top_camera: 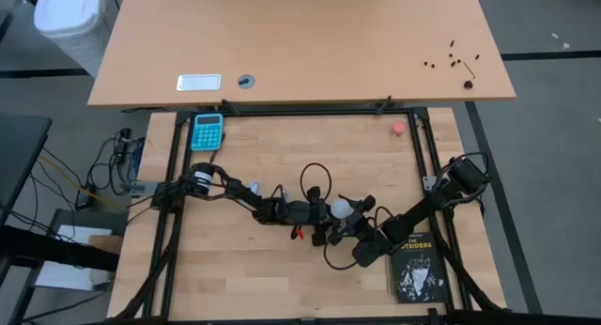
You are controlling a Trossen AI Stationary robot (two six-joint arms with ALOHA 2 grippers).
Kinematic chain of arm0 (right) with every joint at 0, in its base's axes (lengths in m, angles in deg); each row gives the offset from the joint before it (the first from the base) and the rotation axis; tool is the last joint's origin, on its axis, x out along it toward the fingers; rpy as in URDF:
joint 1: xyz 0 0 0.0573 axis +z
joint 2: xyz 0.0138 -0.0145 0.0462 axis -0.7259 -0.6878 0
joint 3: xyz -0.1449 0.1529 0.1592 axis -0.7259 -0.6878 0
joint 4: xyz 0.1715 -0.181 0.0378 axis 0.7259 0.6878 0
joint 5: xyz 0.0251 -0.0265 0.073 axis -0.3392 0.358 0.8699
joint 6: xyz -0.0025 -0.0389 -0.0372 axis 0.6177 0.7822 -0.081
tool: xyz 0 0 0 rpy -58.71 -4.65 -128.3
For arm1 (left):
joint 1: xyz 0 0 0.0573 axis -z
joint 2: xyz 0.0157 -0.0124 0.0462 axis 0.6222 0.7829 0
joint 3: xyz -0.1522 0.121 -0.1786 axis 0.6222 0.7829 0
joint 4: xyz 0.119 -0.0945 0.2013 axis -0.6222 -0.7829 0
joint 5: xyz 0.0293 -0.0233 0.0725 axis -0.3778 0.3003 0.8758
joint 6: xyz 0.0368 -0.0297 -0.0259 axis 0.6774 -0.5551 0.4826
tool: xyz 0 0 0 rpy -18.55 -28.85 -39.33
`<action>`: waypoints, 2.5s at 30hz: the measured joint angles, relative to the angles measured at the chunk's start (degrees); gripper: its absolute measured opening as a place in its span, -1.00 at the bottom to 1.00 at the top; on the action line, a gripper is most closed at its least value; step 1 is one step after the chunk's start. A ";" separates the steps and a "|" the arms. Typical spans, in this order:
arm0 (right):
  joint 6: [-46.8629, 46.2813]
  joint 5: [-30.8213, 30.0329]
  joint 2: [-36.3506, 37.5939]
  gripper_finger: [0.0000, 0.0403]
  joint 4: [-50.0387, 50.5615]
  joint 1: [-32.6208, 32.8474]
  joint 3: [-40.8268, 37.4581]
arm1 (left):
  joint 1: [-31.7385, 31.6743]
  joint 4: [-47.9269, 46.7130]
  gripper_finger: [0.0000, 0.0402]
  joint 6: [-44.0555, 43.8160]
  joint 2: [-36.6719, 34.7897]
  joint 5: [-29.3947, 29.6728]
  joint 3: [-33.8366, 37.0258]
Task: Screw lightbulb
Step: Remove the lightbulb from the lamp
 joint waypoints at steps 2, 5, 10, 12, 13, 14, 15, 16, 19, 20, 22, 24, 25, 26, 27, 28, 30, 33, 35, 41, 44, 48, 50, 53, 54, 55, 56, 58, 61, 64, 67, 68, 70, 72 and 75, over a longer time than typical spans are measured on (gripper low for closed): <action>0.38 0.04 0.00 0.41 -0.11 0.00 0.00 | 0.00 0.00 -0.04 0.00 0.00 0.00 0.00; 0.63 0.65 0.00 0.28 -0.31 0.00 -0.01 | 0.00 0.05 -0.04 0.00 0.00 0.00 0.05; 2.34 2.54 0.00 0.04 -1.63 0.00 -0.11 | 0.02 0.68 -0.04 0.22 -0.10 0.09 -0.07; 2.32 2.77 0.00 0.01 -1.63 -0.03 -0.11 | 0.02 0.66 -0.04 0.22 -0.15 0.09 -0.09; 2.34 3.03 0.00 -0.01 -1.52 -0.02 -0.11 | 0.02 0.64 -0.04 0.22 -0.15 0.07 -0.07; 2.34 3.11 0.00 -0.02 -1.48 -0.02 -0.11 | 0.02 0.59 -0.04 0.22 -0.15 0.07 -0.07; 2.37 3.11 0.00 -0.03 -1.53 0.00 -0.11 | 0.02 0.62 -0.04 0.20 -0.15 0.07 -0.07; 2.37 3.13 0.00 -0.05 -1.57 0.00 -0.11 | 0.02 0.63 -0.04 0.20 -0.15 0.07 -0.07; 2.51 3.52 0.00 -0.10 -1.46 -0.02 -0.11 | 0.02 0.63 -0.04 0.13 -0.15 -0.01 -0.07; 2.55 3.65 0.00 -0.11 -1.37 -0.01 -0.11 | 0.02 0.63 -0.04 0.13 -0.15 -0.30 -0.07; 3.21 4.34 0.00 -0.13 -1.31 0.00 -0.17 | 0.00 0.57 -0.04 0.13 -0.15 -1.07 -0.07; 3.55 5.19 0.00 -0.13 -1.73 0.00 -0.73 | 0.00 0.31 -0.04 0.16 -0.15 -1.15 -0.07; 3.30 5.75 0.00 -0.13 -1.97 0.00 -1.17 | 0.00 0.13 -0.04 0.41 -0.12 -1.24 -0.07; 3.18 6.34 0.00 -0.13 -2.48 0.00 -1.66 | 0.00 -0.10 -0.04 1.01 -0.09 -1.35 -0.07; 3.20 6.99 0.00 -0.13 -3.27 0.00 -2.20 | -0.02 -0.22 -0.04 1.37 -0.06 -1.49 -0.03; 3.36 7.49 0.02 -0.13 -4.00 0.00 -2.61 | -0.01 -0.23 -0.04 1.49 -0.04 -1.55 -0.01; 4.44 9.31 0.17 -0.13 -5.90 0.00 -3.53 | 0.04 -0.27 -0.04 1.54 -0.04 -1.53 0.05; 7.89 11.73 0.24 -0.13 -10.67 0.00 -5.22 | 0.04 -0.28 -0.04 1.62 -0.04 -1.53 0.07; 11.41 13.92 0.24 -0.14 -15.45 -0.03 -6.83 | 0.06 -0.25 -0.04 1.72 -0.02 -1.62 0.07; 20.94 27.36 0.24 -0.14 -33.39 -1.01 -14.08 | 0.20 -0.24 -0.04 1.83 -0.02 -4.58 0.11; 24.39 37.06 0.22 -0.14 -41.19 -3.15 -17.89 | 0.22 -0.22 -0.04 1.88 0.00 -4.99 0.11; 27.06 48.21 0.22 -0.14 -46.47 -6.79 -20.85 | 0.20 -0.15 -0.04 2.16 0.00 -5.11 0.11; 28.95 53.43 0.22 -0.14 -48.09 -8.49 -21.53 | 0.20 -0.08 -0.04 2.84 0.00 -5.13 0.11; 31.23 61.47 0.15 -0.14 -49.66 -11.12 -21.98 | 0.22 0.28 -0.04 3.67 0.00 -5.55 0.11; 31.50 64.34 0.13 -0.14 -50.02 -12.07 -22.05 | 0.22 0.41 -0.04 4.05 0.00 -6.01 0.11; 31.54 67.17 0.11 -0.14 -50.17 -13.04 -22.08 | 0.22 0.42 -0.04 4.20 0.00 -6.58 0.11; 31.54 69.94 0.11 -0.14 -50.18 -14.03 -22.08 | 0.22 0.46 -0.04 4.39 0.00 -6.75 0.11; 31.09 75.38 0.11 -0.14 -50.18 -16.00 -22.08 | 0.22 0.52 -0.04 4.58 0.00 -6.81 0.11; 30.79 83.63 0.09 -0.15 -50.18 -18.73 -22.08 | 0.22 0.60 -0.04 4.83 0.00 -6.92 0.11; 30.80 88.89 0.04 -0.15 -50.22 -20.72 -22.08 | 0.22 0.72 -0.04 5.66 0.02 -6.99 0.07; 30.07 89.98 0.02 -0.15 -50.23 -21.58 -22.08 | 0.20 0.74 -0.04 5.62 0.02 -6.96 0.07; 29.41 90.09 0.02 -0.15 -50.27 -21.73 -22.08 | 0.20 0.74 -0.04 5.61 0.04 -6.93 0.07; 27.68 89.77 0.02 -0.13 -50.32 -21.86 -22.08 | 0.20 0.74 -0.04 5.58 0.03 -6.93 0.07; 25.09 88.51 0.02 -0.10 -50.35 -21.86 -22.08 | 0.15 0.76 -0.04 5.38 0.02 -6.99 0.07; 23.21 87.69 0.02 -0.04 -50.34 -21.66 -22.08 | 0.09 0.75 -0.04 5.20 0.03 -6.98 0.07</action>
